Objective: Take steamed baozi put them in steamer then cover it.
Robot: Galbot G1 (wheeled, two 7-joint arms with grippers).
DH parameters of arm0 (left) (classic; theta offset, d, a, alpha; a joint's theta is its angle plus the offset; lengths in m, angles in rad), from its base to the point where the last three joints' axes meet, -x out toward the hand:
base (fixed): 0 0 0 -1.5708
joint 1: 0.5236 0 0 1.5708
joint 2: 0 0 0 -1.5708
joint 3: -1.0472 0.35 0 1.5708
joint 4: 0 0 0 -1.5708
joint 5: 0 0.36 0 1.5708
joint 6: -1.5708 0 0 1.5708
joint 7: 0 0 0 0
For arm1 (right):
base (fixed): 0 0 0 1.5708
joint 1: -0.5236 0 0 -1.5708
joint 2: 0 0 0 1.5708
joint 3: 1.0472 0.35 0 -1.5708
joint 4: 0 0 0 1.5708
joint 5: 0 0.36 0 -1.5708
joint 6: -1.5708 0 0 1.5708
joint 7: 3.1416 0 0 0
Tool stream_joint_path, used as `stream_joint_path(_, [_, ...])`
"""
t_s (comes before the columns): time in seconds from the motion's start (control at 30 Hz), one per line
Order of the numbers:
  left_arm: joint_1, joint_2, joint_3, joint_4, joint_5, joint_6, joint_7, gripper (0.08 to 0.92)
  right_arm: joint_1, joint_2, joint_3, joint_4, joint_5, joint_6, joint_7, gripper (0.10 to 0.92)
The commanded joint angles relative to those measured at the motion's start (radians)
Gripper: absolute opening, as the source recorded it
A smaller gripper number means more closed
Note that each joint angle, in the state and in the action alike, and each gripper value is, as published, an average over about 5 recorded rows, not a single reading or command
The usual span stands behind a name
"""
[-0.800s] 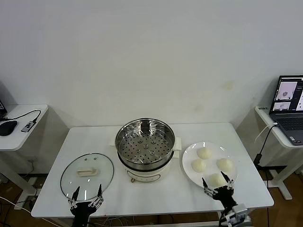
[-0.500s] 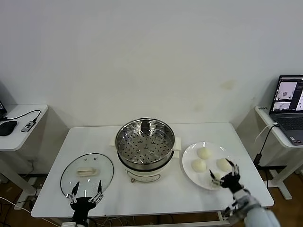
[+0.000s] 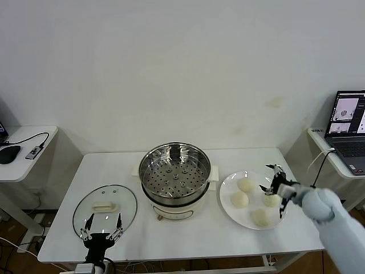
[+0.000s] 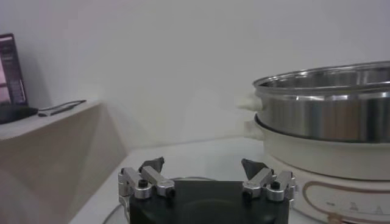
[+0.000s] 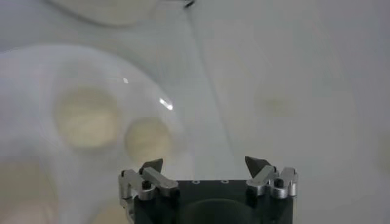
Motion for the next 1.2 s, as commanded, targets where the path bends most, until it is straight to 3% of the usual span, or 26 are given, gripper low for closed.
stream_joint_path(0.03, [0.006, 0.003, -0.015, -0.014, 0.062, -0.008, -0.004, 0.823, 0.448, -0.048, -0.464, -0.205, 0.042, -0.001, -0.254, 0.823])
stream_joint_path(0.43, [0.002, -0.005, -0.051, -0.011, 0.052, -0.016, -0.014, 0.823, 0.543, 0.103, -0.618, -0.415, 0.084, 0.074, -0.344, 0.823])
stream_joint_path(1.2, [-0.002, -0.006, -0.073, 0.011, 0.071, -0.028, -0.016, 0.823, 0.542, 0.245, -0.62, -0.543, 0.084, 0.048, -0.296, 0.823])
